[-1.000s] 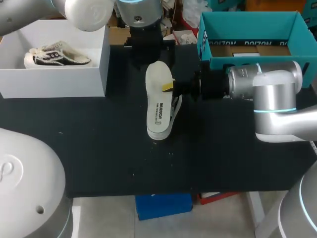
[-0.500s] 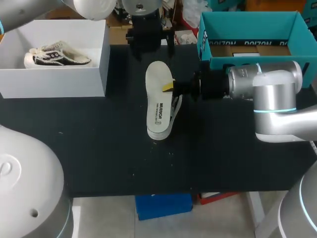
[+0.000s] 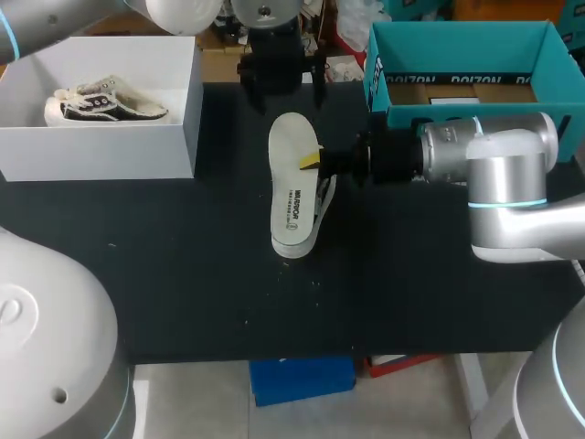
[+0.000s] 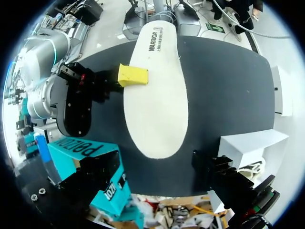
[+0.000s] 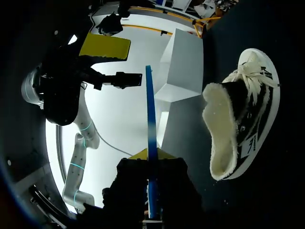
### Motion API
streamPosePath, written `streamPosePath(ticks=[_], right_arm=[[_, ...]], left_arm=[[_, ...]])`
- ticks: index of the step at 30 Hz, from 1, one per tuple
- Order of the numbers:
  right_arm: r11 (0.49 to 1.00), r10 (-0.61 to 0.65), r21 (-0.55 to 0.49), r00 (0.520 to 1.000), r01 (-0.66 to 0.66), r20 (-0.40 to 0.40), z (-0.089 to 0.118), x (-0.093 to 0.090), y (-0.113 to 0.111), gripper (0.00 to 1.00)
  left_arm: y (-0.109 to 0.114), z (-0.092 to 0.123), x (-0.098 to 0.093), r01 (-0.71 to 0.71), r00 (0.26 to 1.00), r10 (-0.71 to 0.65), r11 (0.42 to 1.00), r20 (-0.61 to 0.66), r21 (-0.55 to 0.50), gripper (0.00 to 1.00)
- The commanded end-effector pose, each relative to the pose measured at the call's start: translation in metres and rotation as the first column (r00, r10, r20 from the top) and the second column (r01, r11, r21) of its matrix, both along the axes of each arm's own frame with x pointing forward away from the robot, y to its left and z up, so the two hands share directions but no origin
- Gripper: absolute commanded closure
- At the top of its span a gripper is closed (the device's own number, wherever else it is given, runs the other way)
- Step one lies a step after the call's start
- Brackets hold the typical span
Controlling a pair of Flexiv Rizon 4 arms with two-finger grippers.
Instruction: Take the shoe out of the shoebox, open the shoe tongue, remove and reinsert the insole, then place the shoe into the shoebox
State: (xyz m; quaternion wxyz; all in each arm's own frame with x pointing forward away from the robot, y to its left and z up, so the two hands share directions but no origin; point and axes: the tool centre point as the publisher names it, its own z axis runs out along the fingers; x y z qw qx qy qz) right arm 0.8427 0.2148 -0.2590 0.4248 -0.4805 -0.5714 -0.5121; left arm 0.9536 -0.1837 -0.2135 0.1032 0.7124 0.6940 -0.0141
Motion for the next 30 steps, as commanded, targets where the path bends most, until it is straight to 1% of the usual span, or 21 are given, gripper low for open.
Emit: streamPosePath(ticks=[1,8,15,20,30], right_arm=[[1.000,0.001,-0.001,1.000,-0.001,-0.001,0.000,0.000,0.000,1.00],[1.000,0.001,-0.001,1.000,-0.001,-0.001,0.000,0.000,0.000,1.00],[1.000,0.001,-0.001,1.000,-0.001,-0.001,0.000,0.000,0.000,1.00],[1.000,0.001,-0.001,1.000,-0.001,-0.001,0.000,0.000,0.000,1.00],[1.000,0.001,-0.001,1.000,-0.001,-0.001,0.000,0.000,0.000,1.00]], left_arm=[[0.004,0.003,-0.016,0.003,1.000,-0.003,1.000,0.009,-0.008,0.00],[0.006,0.009,-0.052,0.036,0.999,-0.036,0.999,0.017,-0.009,0.00],[0.007,0.003,-0.092,0.063,0.998,-0.063,0.998,0.000,-0.004,0.00],[0.007,0.002,-0.120,0.077,0.997,-0.077,0.997,-0.005,-0.010,0.00],[0.016,0.001,-0.158,0.088,0.996,-0.088,0.996,-0.008,-0.019,0.00]])
